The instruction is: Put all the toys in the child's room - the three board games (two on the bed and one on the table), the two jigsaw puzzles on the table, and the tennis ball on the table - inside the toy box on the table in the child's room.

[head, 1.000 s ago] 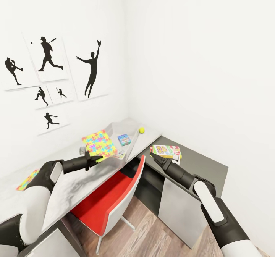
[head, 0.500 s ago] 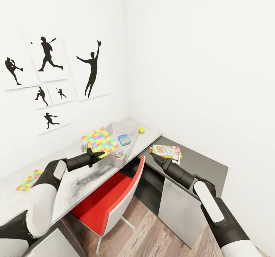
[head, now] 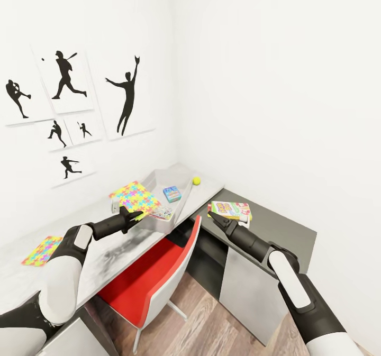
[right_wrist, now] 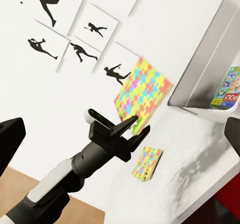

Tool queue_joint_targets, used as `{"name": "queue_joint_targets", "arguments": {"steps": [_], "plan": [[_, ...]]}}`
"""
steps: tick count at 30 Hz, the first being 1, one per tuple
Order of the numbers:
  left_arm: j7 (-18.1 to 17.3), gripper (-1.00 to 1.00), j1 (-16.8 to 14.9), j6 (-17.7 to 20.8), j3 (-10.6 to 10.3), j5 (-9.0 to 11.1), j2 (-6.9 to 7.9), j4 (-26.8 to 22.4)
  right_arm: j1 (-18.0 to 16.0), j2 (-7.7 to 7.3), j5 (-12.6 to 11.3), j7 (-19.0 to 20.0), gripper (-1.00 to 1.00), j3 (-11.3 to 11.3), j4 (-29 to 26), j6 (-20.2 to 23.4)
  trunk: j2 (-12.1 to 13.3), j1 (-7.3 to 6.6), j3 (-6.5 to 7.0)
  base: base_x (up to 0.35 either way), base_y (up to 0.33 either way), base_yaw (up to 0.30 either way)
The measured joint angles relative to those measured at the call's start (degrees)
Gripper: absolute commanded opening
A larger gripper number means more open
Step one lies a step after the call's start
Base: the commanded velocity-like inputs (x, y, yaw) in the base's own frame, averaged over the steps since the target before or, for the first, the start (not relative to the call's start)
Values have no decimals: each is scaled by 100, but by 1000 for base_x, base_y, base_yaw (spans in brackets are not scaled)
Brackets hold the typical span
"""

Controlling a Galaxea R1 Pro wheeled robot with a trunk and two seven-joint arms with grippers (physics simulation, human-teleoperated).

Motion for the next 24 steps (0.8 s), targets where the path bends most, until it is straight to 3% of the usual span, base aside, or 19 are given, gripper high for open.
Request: {"name": "queue_joint_targets", "arguments": {"steps": [9,15,24], "plan": [[32,-100,1,-26,-4,199,-1,2,0,-5,0,0,100,-1,0,0,0,1,0,144,-25,0],[36,-100,1,-21,-7,225,-1,3,0,-2,1,-1,100,0,0,1,1,0,0,204,-135,0],[37,-100,0,-18,6,232,-9,2,1,1,0,0,100,-1,0,0,1,2,0,36,-18,0]]}}
